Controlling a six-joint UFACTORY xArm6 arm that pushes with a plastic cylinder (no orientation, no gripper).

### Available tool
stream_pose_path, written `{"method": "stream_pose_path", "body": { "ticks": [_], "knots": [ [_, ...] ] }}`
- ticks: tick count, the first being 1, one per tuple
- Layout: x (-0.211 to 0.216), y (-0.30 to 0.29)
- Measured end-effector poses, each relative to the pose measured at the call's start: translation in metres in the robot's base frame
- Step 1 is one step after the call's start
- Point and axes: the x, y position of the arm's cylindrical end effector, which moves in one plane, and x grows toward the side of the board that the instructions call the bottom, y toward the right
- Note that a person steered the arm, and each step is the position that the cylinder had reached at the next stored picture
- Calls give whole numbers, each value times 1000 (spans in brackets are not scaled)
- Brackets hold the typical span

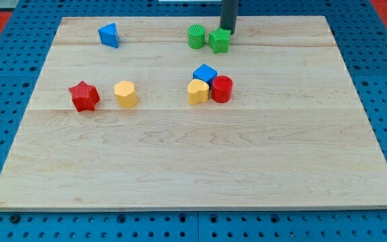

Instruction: Slide the green star to the blue cube

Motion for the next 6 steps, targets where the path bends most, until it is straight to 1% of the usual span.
{"method": "stream_pose_path", "body": {
  "ticks": [1, 3, 6],
  "knots": [
    [14, -15],
    [30, -4],
    [50, -4]
  ]
}}
